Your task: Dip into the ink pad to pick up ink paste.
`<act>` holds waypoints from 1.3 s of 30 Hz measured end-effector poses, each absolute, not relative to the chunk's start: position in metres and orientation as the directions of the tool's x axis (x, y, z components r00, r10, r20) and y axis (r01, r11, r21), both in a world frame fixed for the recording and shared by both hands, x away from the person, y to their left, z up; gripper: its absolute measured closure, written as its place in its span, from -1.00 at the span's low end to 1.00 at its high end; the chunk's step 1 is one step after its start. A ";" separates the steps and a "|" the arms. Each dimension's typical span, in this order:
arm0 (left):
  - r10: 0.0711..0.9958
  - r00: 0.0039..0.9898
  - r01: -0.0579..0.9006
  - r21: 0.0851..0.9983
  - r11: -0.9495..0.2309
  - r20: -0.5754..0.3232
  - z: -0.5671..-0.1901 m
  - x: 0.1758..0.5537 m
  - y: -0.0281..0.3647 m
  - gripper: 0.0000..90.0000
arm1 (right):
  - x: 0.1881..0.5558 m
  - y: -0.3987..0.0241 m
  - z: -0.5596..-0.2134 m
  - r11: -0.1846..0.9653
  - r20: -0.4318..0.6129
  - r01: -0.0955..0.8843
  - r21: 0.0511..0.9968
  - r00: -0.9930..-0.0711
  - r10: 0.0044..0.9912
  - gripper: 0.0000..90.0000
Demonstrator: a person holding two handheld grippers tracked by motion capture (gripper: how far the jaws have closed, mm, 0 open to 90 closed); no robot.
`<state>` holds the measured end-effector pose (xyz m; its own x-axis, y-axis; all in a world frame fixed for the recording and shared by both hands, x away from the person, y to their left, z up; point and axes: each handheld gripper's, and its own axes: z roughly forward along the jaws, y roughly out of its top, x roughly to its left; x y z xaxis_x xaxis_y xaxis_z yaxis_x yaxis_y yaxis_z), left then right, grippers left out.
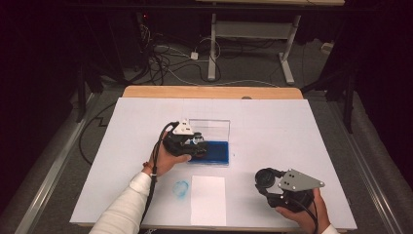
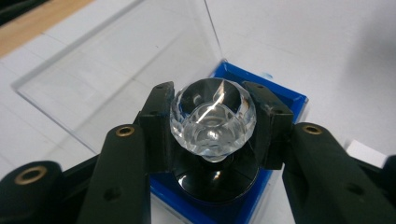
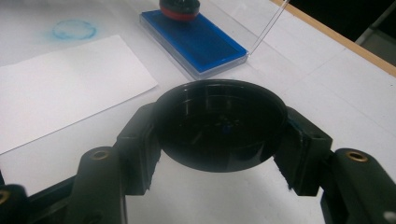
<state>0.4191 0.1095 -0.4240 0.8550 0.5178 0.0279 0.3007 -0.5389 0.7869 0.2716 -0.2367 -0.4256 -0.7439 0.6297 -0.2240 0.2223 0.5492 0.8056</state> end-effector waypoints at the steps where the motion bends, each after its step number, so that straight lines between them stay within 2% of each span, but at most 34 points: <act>1: 0.515 0.856 0.294 0.787 -0.543 0.035 -0.420 0.419 0.109 0.21 | 0.272 -0.237 -0.425 0.548 -0.224 0.222 0.806 -0.744 0.630 -0.15; 6: 0.502 0.859 0.247 0.777 -0.579 0.101 -0.403 0.419 0.105 0.21 | 0.271 -0.237 -0.425 0.544 -0.220 0.219 0.810 -0.745 0.629 -0.15; 23: 0.512 0.852 0.228 0.805 -0.547 0.107 -0.379 0.418 0.109 0.21 | 0.272 -0.238 -0.424 0.548 -0.229 0.218 0.808 -0.741 0.632 -0.14; 30: 0.513 0.853 0.235 0.806 -0.543 0.097 -0.385 0.421 0.106 0.21 | 0.272 -0.237 -0.426 0.551 -0.227 0.221 0.804 -0.743 0.630 -0.14; 32: 0.512 0.851 0.227 0.797 -0.559 0.116 -0.390 0.421 0.101 0.21 | 0.273 -0.237 -0.426 0.553 -0.228 0.222 0.803 -0.743 0.629 -0.15; 39: 0.481 0.872 0.229 0.795 -0.561 0.088 -0.411 0.422 0.079 0.21 | 0.273 -0.236 -0.427 0.557 -0.227 0.225 0.800 -0.745 0.627 -0.14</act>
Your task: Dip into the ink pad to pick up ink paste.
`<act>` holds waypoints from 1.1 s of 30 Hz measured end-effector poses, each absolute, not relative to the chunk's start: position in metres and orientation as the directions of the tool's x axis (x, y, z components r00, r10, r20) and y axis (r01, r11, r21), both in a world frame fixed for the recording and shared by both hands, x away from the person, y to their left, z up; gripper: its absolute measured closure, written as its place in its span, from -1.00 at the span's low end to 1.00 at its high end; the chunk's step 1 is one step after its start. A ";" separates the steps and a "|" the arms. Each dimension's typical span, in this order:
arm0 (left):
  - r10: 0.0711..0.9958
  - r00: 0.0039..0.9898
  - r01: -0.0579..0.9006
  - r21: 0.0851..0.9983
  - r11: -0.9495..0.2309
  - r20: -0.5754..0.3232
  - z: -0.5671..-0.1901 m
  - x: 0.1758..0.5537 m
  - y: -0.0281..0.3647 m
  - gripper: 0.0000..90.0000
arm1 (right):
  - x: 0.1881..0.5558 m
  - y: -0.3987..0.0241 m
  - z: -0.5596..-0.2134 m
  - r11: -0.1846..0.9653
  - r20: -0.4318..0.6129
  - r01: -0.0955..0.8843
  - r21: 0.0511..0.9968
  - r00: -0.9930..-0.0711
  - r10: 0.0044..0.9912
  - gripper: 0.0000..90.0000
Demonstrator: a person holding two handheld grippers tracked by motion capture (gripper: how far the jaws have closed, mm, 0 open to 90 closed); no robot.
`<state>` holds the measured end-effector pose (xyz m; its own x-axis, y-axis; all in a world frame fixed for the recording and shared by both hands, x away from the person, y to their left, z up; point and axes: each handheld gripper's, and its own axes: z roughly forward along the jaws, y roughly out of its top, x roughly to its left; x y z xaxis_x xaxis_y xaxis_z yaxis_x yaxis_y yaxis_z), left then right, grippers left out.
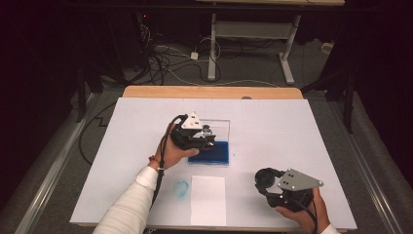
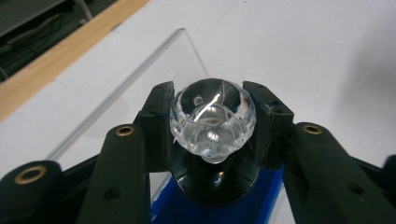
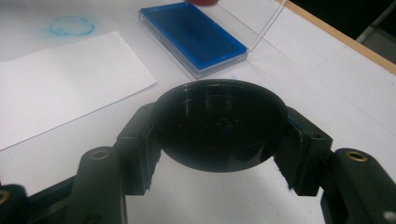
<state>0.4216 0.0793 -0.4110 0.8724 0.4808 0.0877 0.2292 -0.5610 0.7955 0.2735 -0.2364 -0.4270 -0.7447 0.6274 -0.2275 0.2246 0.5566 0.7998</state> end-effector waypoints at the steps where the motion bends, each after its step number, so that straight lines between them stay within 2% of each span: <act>1: 0.471 0.878 0.227 0.793 -0.565 0.084 -0.414 0.421 0.076 0.21 | 0.273 -0.236 -0.427 0.557 -0.228 0.224 0.800 -0.745 0.627 -0.15; 12: 0.454 0.887 0.226 0.781 -0.582 0.081 -0.436 0.423 0.055 0.21 | 0.274 -0.236 -0.428 0.561 -0.225 0.229 0.795 -0.748 0.624 -0.14; 19: 0.469 0.881 0.251 0.784 -0.568 0.057 -0.443 0.426 0.057 0.21 | 0.274 -0.236 -0.429 0.567 -0.227 0.227 0.792 -0.752 0.619 -0.15; 23: 0.451 0.890 0.230 0.785 -0.576 0.069 -0.444 0.423 0.059 0.21 | 0.274 -0.236 -0.429 0.570 -0.226 0.230 0.789 -0.754 0.617 -0.14; 29: 0.465 0.885 0.292 0.797 -0.529 -0.016 -0.445 0.428 0.065 0.21 | 0.274 -0.237 -0.429 0.567 -0.226 0.233 0.790 -0.749 0.623 -0.14; 33: 0.459 0.888 0.298 0.805 -0.513 -0.036 -0.441 0.427 0.067 0.21 | 0.275 -0.238 -0.429 0.566 -0.225 0.235 0.790 -0.747 0.625 -0.14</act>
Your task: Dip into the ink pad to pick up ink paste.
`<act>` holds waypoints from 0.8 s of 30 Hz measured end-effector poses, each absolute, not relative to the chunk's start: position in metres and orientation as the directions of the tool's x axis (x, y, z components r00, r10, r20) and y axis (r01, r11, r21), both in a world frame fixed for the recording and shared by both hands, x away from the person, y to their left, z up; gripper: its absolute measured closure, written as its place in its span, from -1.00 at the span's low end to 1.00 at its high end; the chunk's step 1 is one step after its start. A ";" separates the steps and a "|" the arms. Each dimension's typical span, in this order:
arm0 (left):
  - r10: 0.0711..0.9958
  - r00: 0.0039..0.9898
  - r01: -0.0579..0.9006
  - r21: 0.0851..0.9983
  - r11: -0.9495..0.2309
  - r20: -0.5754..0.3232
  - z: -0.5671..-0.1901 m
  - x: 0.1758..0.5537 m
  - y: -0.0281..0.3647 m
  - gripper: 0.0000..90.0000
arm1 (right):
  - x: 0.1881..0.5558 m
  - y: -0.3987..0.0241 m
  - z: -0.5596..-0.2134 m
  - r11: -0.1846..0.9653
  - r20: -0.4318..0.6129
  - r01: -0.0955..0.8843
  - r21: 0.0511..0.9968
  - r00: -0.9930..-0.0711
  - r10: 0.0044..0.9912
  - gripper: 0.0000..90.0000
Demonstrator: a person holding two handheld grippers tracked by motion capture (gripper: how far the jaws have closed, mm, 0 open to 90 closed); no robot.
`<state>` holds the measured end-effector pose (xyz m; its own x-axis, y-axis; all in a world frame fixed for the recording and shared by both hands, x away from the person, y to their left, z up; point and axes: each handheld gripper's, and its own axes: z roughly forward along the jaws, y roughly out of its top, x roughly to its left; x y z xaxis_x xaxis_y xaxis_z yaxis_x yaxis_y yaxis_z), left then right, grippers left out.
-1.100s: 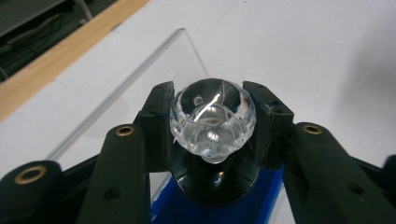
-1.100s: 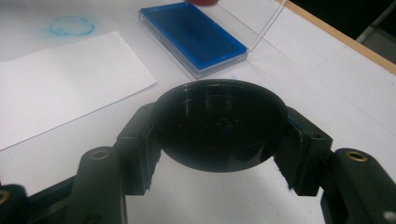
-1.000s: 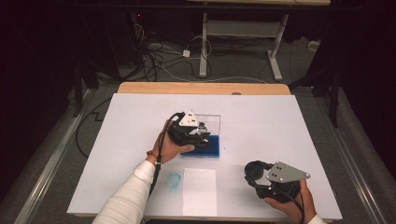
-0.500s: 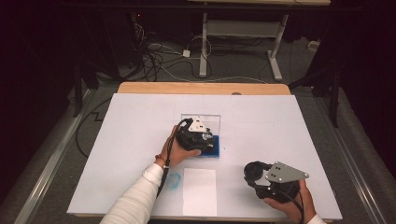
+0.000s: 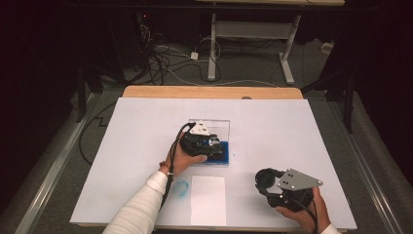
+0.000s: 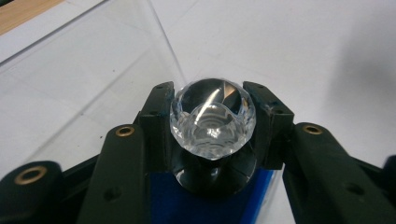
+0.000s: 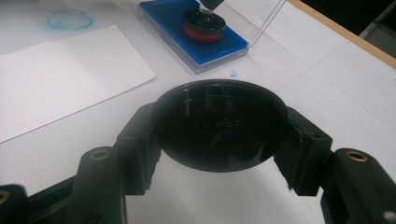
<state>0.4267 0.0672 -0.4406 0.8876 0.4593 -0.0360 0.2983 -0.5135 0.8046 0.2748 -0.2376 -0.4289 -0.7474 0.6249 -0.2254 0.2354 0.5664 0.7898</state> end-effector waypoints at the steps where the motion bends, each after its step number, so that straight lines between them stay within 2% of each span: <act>1: 0.460 0.888 0.292 0.796 -0.531 -0.020 -0.441 0.426 0.066 0.21 | 0.275 -0.238 -0.429 0.567 -0.225 0.236 0.789 -0.748 0.625 -0.14; 10: 0.452 0.890 0.225 0.800 -0.557 0.065 -0.448 0.418 0.061 0.21 | 0.274 -0.237 -0.429 0.569 -0.227 0.232 0.789 -0.750 0.621 -0.14; 24: 0.449 0.891 0.215 0.806 -0.551 0.069 -0.450 0.418 0.062 0.21 | 0.273 -0.237 -0.428 0.567 -0.224 0.232 0.790 -0.752 0.620 -0.14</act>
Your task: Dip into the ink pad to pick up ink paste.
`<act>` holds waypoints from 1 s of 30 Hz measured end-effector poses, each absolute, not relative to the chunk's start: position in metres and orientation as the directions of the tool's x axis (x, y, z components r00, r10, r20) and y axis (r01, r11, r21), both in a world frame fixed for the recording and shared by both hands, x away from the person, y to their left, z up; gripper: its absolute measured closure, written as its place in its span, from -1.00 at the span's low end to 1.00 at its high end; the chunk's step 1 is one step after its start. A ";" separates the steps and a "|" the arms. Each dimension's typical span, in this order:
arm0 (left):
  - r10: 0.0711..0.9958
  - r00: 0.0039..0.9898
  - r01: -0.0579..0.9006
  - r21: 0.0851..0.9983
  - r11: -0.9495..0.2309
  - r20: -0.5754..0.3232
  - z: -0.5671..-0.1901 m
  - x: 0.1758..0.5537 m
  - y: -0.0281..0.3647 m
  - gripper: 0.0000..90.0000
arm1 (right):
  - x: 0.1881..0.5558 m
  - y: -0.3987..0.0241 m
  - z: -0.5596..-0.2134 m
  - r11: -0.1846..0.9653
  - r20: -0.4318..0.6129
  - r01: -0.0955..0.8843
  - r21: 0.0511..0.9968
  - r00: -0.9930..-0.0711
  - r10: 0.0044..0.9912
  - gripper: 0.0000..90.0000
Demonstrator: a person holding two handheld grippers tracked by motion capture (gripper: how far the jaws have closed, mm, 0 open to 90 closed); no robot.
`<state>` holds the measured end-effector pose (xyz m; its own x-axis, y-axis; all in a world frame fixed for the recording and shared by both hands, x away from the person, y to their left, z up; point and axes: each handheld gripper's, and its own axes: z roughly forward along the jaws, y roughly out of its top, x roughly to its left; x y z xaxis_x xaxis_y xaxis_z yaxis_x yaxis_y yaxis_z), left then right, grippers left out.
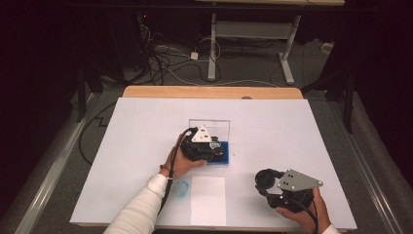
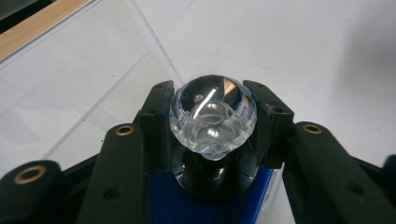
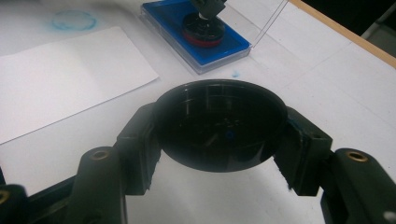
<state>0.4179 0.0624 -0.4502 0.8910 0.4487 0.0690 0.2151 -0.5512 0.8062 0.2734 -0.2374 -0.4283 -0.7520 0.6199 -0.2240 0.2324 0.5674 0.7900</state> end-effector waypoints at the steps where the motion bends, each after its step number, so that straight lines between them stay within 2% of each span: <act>1: 0.447 0.892 0.218 0.804 -0.554 0.066 -0.450 0.418 0.063 0.21 | 0.273 -0.237 -0.428 0.567 -0.223 0.233 0.790 -0.752 0.620 -0.14; 30: 0.446 0.895 0.265 0.766 -0.585 0.032 -0.439 0.422 0.062 0.21 | 0.276 -0.239 -0.427 0.549 -0.212 0.240 0.801 -0.743 0.635 -0.14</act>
